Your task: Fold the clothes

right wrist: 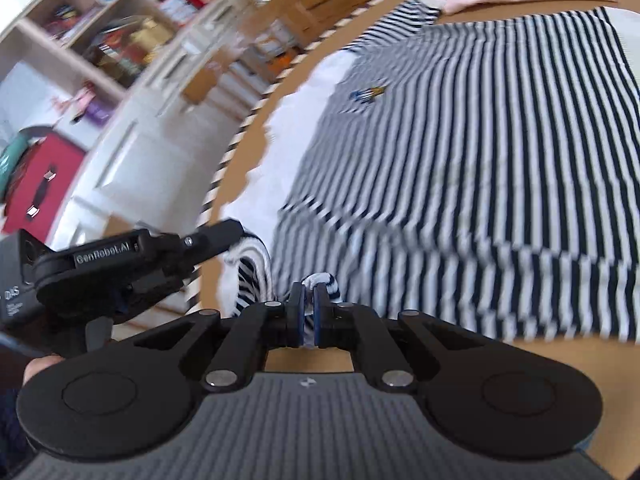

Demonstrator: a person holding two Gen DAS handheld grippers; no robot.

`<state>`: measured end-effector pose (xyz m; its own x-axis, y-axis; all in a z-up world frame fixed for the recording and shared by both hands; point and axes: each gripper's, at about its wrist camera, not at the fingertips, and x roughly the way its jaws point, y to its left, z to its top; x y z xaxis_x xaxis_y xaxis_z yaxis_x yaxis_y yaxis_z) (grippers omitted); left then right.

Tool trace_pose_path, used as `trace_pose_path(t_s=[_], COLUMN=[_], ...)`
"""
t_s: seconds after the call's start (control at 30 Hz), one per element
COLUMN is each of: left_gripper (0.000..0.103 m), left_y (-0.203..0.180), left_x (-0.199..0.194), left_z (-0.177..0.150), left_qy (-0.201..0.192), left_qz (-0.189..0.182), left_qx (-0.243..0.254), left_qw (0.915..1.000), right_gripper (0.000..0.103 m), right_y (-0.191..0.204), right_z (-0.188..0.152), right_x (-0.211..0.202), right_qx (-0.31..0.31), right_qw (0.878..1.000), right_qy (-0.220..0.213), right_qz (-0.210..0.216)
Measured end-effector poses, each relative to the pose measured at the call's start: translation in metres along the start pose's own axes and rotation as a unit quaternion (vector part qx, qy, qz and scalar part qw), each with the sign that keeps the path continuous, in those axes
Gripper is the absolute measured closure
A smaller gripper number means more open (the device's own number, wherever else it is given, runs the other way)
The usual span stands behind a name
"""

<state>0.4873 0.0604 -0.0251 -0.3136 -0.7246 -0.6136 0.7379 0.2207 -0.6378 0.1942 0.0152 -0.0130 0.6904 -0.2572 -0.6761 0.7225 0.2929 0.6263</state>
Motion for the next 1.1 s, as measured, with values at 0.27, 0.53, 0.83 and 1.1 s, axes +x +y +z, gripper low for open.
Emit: trace_pose_path(t_s=[0.27, 0.53, 0.83, 1.1], left_gripper=[0.099, 0.065, 0.064, 0.096], left_y=[0.018, 0.041, 0.047, 0.049], left_x=[0.073, 0.01, -0.007, -0.007], left_z=[0.015, 0.02, -0.039, -0.032], left_qy=[0.052, -0.027, 0.043, 0.092], left_qz=[0.064, 0.09, 0.126, 0.146], left_qx=[0.001, 0.016, 0.129, 0.194], left_qw=[0.9966, 0.9954, 0.9827, 0.9656], right_gripper=[0.076, 0.078, 0.084, 0.1], right_y=[-0.049, -0.021, -0.002, 0.002], right_z=[0.028, 0.003, -0.037, -0.056], right_x=[0.044, 0.023, 0.056, 0.048], right_qx=[0.079, -0.102, -0.14, -0.099], right_qw=[0.996, 0.994, 0.989, 0.994], right_qy=[0.019, -0.033, 0.042, 0.039], right_qz=[-0.031, -0.018, -0.03, -0.041])
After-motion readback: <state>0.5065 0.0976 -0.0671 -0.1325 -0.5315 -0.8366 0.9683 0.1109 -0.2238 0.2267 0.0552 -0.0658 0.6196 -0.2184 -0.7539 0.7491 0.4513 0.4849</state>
